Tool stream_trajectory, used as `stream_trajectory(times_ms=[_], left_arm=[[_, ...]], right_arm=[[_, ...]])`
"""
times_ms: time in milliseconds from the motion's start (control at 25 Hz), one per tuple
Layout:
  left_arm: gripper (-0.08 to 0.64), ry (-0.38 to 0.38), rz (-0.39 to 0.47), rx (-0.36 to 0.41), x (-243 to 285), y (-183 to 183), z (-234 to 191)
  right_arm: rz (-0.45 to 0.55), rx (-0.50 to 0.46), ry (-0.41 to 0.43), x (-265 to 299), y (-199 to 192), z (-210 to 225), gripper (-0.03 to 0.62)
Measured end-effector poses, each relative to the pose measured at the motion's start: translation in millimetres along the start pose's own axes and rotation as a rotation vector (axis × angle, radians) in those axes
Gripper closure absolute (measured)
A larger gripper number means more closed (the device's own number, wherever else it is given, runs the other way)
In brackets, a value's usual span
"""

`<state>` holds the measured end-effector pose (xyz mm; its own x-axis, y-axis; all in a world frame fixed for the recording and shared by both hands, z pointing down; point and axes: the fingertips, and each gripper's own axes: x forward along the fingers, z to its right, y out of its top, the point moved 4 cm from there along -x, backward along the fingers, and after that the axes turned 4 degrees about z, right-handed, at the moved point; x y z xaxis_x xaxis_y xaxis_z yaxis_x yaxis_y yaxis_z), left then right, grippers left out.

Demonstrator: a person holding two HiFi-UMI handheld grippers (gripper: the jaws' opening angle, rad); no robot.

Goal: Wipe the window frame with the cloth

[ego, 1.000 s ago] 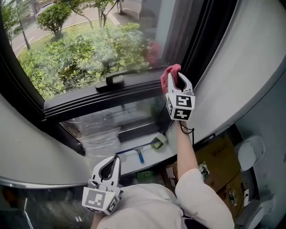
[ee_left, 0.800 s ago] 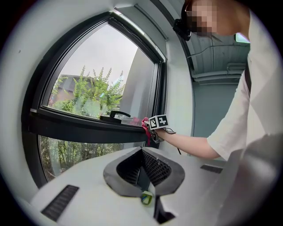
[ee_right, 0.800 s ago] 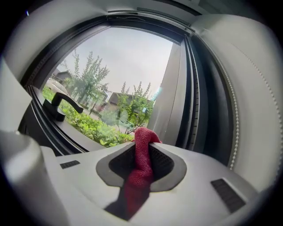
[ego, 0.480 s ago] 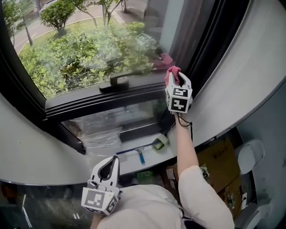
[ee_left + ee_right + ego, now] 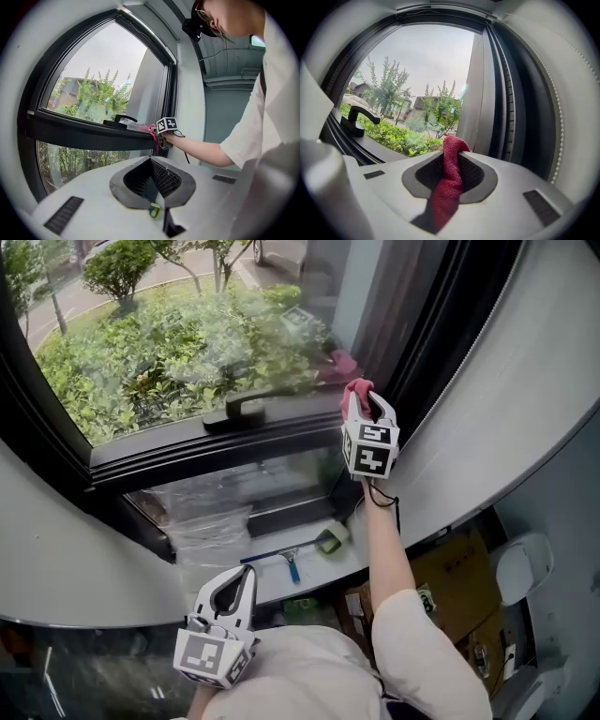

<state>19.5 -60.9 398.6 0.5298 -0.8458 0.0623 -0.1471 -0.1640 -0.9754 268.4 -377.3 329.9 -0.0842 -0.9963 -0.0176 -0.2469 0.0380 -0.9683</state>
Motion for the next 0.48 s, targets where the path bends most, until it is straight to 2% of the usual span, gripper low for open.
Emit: stream_trajectory(times_ms=[480], left_arm=[[0.552, -0.017, -0.001, 0.007, 3, -1, 5]], right_arm=[[0.016, -0.014, 0.046, -7, 10, -27, 0.505]])
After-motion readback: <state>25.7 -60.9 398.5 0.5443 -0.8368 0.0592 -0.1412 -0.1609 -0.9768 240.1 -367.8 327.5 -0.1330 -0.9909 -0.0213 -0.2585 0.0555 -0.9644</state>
